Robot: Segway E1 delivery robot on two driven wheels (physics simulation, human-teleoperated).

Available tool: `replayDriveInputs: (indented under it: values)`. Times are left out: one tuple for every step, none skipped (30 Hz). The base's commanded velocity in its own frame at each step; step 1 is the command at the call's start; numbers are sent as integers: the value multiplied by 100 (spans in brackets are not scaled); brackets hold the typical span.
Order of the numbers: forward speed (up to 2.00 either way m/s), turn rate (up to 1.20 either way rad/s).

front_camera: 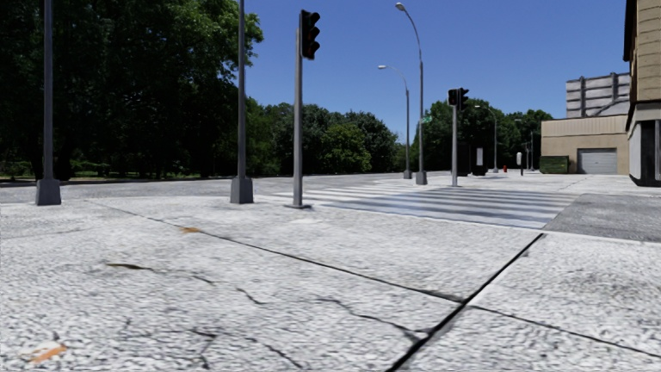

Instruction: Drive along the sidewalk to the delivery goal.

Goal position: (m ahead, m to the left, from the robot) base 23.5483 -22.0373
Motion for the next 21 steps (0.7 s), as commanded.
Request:
replayDriveInputs:
  values:
    - [200,-26]
    - [200,-27]
    - [200,-28]
    - [200,-29]
    - [200,-30]
    - [200,-30]
    - [200,-37]
    - [200,-39]
    - [200,-40]
    - [200,-40]
    - [200,-40]
    - [200,-40]
    - [200,-40]
    - [200,-40]
    - [200,-40]
    - [200,-40]
    - [200,-40]
    - [200,-40]
    - [200,-40]
    - [200,-40]
    - [200,-40]
